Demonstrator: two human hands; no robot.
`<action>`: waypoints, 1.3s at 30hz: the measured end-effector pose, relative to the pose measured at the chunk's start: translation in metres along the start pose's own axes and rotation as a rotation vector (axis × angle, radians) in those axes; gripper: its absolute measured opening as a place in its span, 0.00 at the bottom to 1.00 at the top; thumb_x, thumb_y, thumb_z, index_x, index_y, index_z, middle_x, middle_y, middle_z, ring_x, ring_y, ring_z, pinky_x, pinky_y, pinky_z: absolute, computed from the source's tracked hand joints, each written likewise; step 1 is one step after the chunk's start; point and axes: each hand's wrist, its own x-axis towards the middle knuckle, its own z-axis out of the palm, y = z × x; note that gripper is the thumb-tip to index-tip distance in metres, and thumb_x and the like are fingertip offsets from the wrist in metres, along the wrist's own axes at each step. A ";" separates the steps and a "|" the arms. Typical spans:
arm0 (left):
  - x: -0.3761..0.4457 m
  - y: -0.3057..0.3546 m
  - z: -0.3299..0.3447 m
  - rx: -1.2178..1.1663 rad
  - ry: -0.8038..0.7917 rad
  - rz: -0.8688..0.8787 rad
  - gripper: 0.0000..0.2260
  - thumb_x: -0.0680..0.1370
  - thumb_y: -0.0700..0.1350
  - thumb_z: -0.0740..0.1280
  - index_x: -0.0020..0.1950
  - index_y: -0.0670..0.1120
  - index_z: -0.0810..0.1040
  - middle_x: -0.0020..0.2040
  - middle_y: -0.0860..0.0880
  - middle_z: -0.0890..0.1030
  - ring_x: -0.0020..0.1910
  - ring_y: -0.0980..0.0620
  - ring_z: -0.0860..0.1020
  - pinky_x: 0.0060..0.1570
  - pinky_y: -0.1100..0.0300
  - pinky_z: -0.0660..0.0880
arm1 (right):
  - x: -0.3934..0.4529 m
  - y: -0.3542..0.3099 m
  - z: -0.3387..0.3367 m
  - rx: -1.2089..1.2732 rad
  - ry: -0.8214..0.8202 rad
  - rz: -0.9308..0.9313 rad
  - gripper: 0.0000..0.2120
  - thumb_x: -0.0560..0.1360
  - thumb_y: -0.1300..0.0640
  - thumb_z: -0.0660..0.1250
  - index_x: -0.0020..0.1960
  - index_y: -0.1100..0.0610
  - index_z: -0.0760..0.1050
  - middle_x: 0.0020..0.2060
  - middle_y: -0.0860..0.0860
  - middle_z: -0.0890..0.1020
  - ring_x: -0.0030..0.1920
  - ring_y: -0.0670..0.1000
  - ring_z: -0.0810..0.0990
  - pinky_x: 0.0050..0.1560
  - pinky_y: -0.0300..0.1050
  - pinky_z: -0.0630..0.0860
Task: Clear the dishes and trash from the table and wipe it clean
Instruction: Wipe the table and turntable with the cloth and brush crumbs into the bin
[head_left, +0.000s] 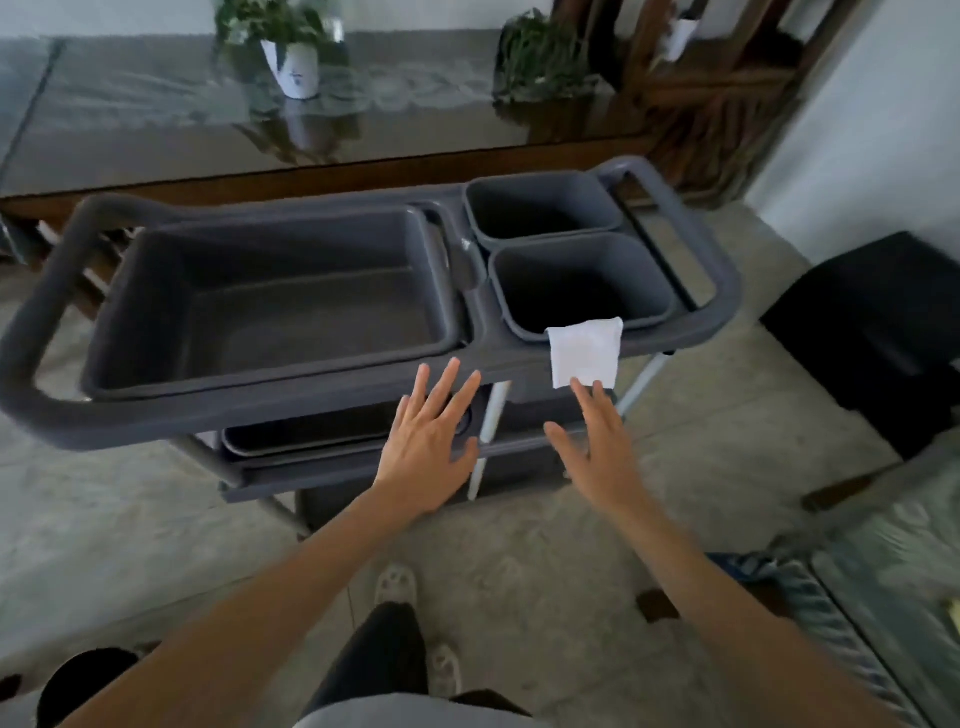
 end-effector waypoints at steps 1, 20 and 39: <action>0.015 0.005 0.004 -0.005 -0.014 0.031 0.34 0.82 0.49 0.63 0.83 0.56 0.47 0.83 0.55 0.40 0.80 0.47 0.33 0.78 0.45 0.43 | 0.005 0.008 -0.005 0.028 0.015 0.032 0.35 0.82 0.39 0.63 0.83 0.42 0.53 0.84 0.50 0.52 0.83 0.52 0.50 0.80 0.57 0.55; 0.205 0.017 0.080 0.328 -0.050 0.467 0.52 0.68 0.39 0.77 0.82 0.56 0.48 0.83 0.51 0.57 0.79 0.45 0.63 0.74 0.41 0.61 | 0.131 0.055 -0.046 0.528 0.029 0.446 0.42 0.78 0.53 0.74 0.82 0.50 0.52 0.66 0.53 0.80 0.58 0.47 0.83 0.51 0.36 0.82; 0.246 0.100 0.021 -0.552 0.109 0.086 0.07 0.80 0.41 0.69 0.57 0.48 0.84 0.50 0.54 0.85 0.50 0.54 0.83 0.49 0.61 0.79 | 0.190 0.047 -0.153 0.957 -0.110 0.380 0.16 0.85 0.62 0.56 0.54 0.56 0.84 0.43 0.52 0.86 0.38 0.48 0.82 0.41 0.41 0.80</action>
